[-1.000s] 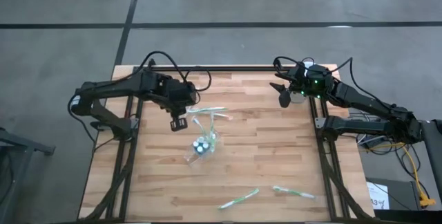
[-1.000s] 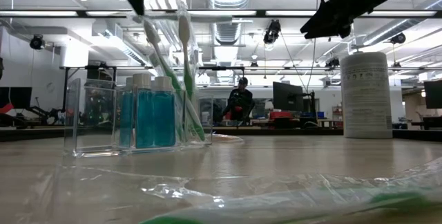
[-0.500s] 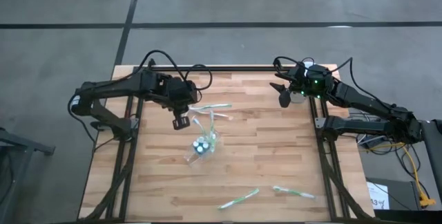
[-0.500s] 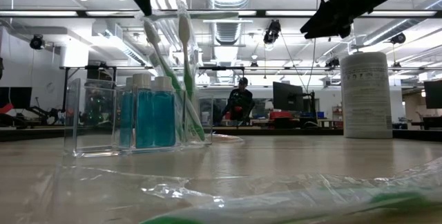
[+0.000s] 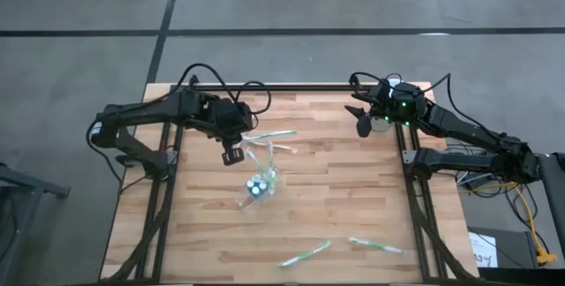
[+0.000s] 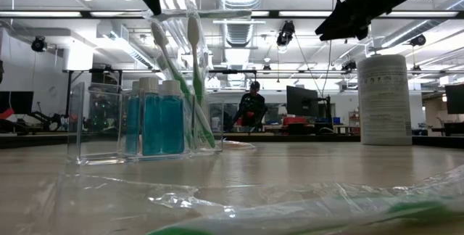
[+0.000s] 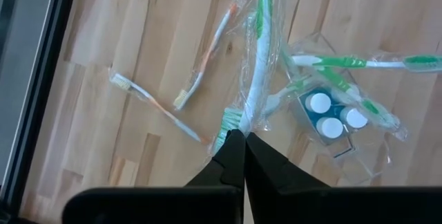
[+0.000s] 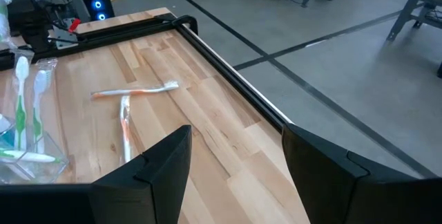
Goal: Pick & Place toothbrushing station
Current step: Put the green toothbrush into the transparent organizer
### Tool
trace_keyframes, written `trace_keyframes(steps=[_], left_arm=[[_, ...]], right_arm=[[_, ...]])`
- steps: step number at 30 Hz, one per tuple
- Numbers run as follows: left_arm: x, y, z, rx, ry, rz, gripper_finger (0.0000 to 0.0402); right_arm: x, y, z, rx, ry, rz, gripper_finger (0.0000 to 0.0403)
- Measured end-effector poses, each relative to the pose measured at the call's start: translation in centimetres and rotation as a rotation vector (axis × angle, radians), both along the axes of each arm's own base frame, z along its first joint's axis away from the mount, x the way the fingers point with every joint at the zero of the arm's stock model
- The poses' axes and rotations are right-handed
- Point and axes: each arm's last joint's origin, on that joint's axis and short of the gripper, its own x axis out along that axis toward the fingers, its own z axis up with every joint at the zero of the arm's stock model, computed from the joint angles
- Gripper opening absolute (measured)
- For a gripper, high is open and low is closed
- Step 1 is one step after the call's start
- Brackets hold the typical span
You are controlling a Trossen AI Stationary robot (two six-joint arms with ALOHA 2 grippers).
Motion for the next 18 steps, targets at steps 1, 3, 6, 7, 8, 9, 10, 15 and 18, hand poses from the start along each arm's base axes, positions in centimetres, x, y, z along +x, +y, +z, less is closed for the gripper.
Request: trace_keyframes(steps=[1,3,6,7,8,9,10,15,18], left_arm=[[0.0,0.0,0.0,-0.001,-0.001,0.003,0.0005],[0.0,0.0,-0.01,-0.003,-0.001,0.006,0.0006],[0.0,0.0,-0.02,-0.01,-0.004,0.023,0.0003],[0.01,0.0,-0.02,-0.012,-0.005,0.027,0.0003],[0.01,0.0,-0.03,-0.013,-0.005,0.028,0.0002],[0.01,0.0,-0.03,-0.013,-0.005,0.029,0.0002],[0.01,-0.01,-0.03,-0.014,-0.005,0.03,0.0003],[0.01,0.0,-0.04,-0.018,-0.007,0.041,0.0006],[0.01,-0.01,-0.04,-0.019,-0.007,0.042,0.0004]], right_arm=[[0.0,0.0,0.0,0.0,0.0,0.0,0.0221],[0.0,0.0,0.0,0.0,0.0,0.0,0.0221],[0.0,0.0,0.0,0.0,0.0,0.0,0.0221],[0.0,0.0,0.0,0.0,0.0,0.0,0.0221],[0.0,0.0,0.0,0.0,0.0,0.0,0.0221],[0.0,0.0,0.0,0.0,0.0,0.0,0.0221],[0.0,0.0,0.0,0.0,0.0,0.0,0.0221],[0.0,0.0,0.0,0.0,0.0,0.0,0.0221],[0.0,0.01,0.0,0.006,-0.004,-0.001,0.0221]])
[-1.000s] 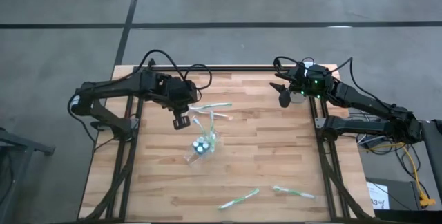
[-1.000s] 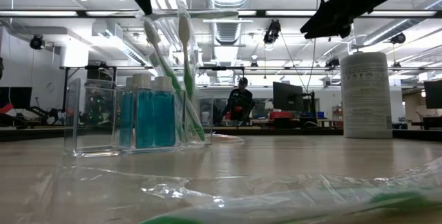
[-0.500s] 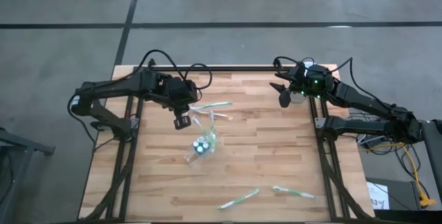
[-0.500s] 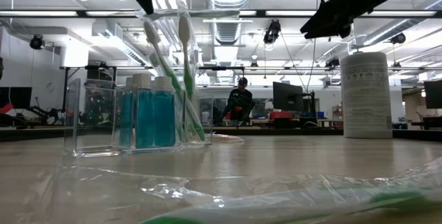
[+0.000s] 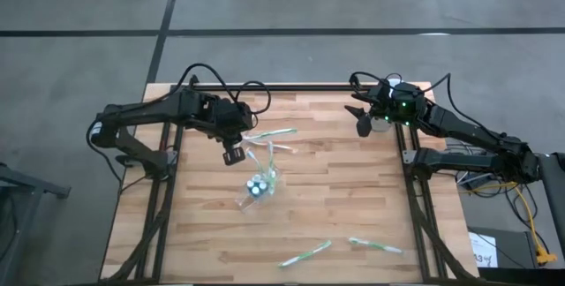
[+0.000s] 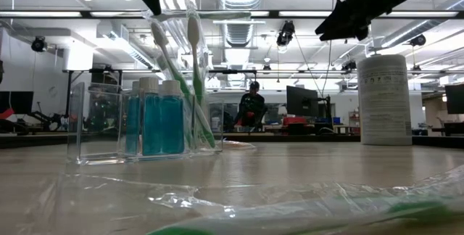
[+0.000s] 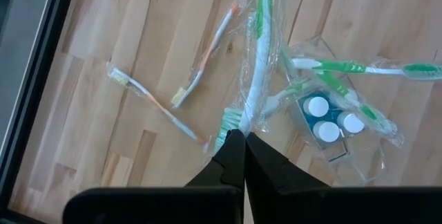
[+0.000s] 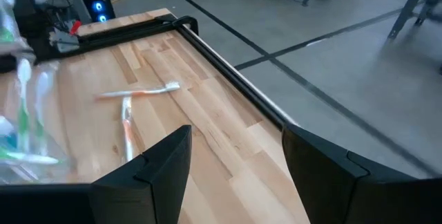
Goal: Pick & Place toothbrushing station
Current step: Put the green toothbrush into the transparent organizer
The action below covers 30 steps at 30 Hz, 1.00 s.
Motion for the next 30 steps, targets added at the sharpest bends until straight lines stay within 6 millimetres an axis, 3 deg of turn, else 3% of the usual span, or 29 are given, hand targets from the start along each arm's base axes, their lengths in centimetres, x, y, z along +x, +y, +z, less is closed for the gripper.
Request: trace_keyframes(steps=[14,20,24,30], left_arm=[[0.0,0.0,0.0,0.0,0.0,-0.001,0.0003],[0.0,0.0,0.0,0.001,0.0,-0.002,0.0007],[0.0,0.0,0.0,0.003,0.001,-0.006,0.0005],[0.0,0.0,0.0,0.003,0.002,-0.006,0.0005]], right_arm=[[0.3,-0.1,0.1,0.379,-0.234,-0.14,0.0221],[2.0,0.2,1.3,0.492,-0.379,0.185,0.0221],[3.5,0.3,2.1,0.378,-0.449,0.355,0.0221],[6.3,1.6,0.3,0.055,-0.28,0.513,0.0221]])
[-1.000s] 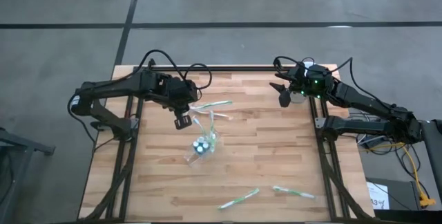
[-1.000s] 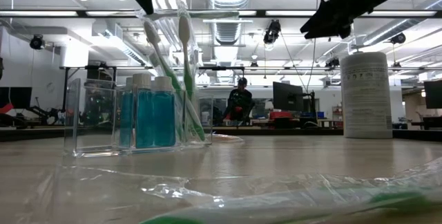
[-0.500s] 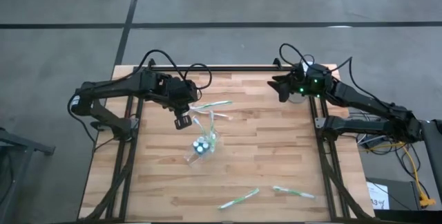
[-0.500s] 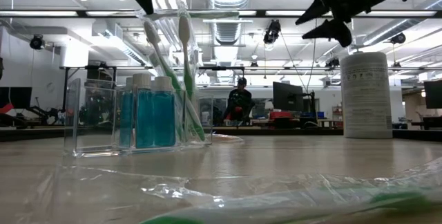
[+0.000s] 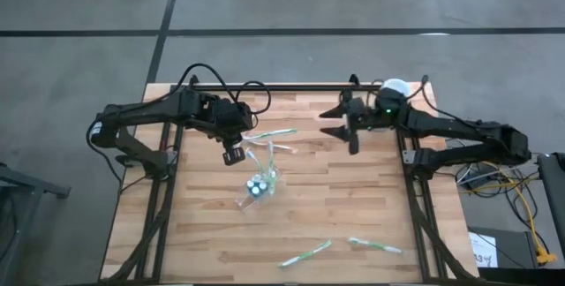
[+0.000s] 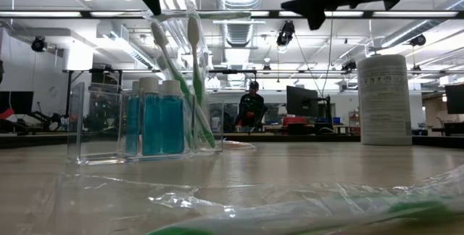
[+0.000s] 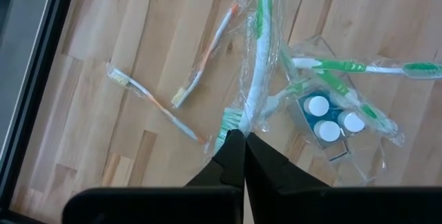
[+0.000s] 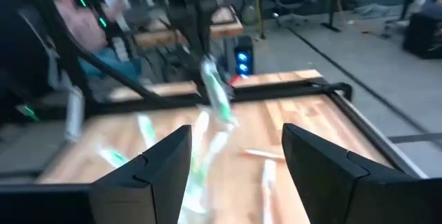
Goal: Pick & Place toothbrushing station
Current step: Put the green toothbrush into the transparent organizer
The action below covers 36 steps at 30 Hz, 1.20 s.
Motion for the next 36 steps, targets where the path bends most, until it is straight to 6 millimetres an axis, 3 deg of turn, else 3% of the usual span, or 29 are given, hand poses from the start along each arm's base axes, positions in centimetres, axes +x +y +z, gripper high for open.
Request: trace_keyframes(steps=[4,9,19,28,36], left_arm=[[0.0,0.0,0.0,0.0,0.0,0.0,0.0007],[0.0,0.0,0.0,-0.001,0.001,0.0,0.0003],[0.0,0.0,0.0,0.0,0.001,0.001,0.0004],[0.0,0.0,0.0,0.0,0.001,0.001,0.0012],[0.0,0.0,0.0,0.0,0.001,0.001,0.0005]], right_arm=[[1.7,0.2,-0.9,-0.105,0.057,-0.06,0.0221],[3.4,0.0,-0.4,-0.183,0.094,-0.106,0.0221],[6.7,-0.2,-0.3,-0.187,0.294,-0.061,0.0221],[10.1,0.2,-0.1,-0.263,0.31,0.003,0.0221],[11.3,0.4,0.7,-0.262,0.396,0.035,0.0221]])
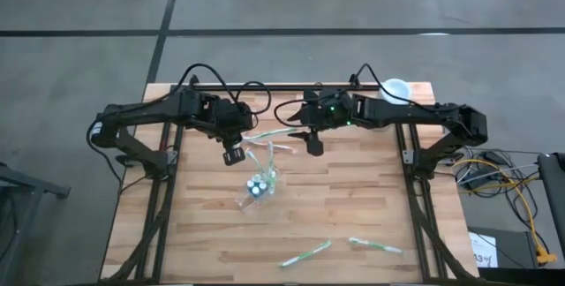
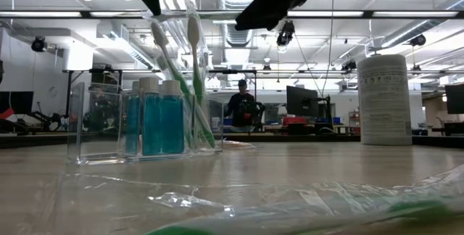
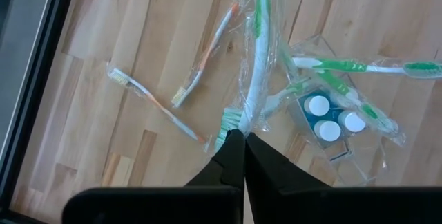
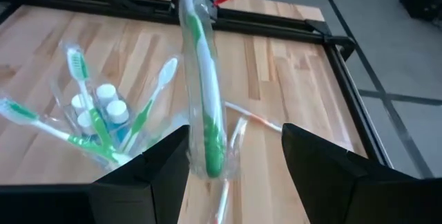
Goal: Pick & Place toothbrushing station
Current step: Put the green toothbrush into the transparent organizer
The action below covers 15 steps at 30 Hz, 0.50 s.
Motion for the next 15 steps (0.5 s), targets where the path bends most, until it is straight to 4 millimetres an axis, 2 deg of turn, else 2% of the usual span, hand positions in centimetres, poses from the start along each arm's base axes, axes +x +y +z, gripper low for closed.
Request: trace_keyframes(steps=[8,15], left_arm=[[0.0,0.0,0.0,0.004,0.002,-0.008,0.0007],[0.0,0.0,0.0,0.004,0.002,-0.009,0.0005]], right_arm=[[-0.2,0.2,1.2,-0.001,-0.019,0.004,0.0221],[-0.3,0.5,1.1,0.001,0.0,0.013,0.0212]])
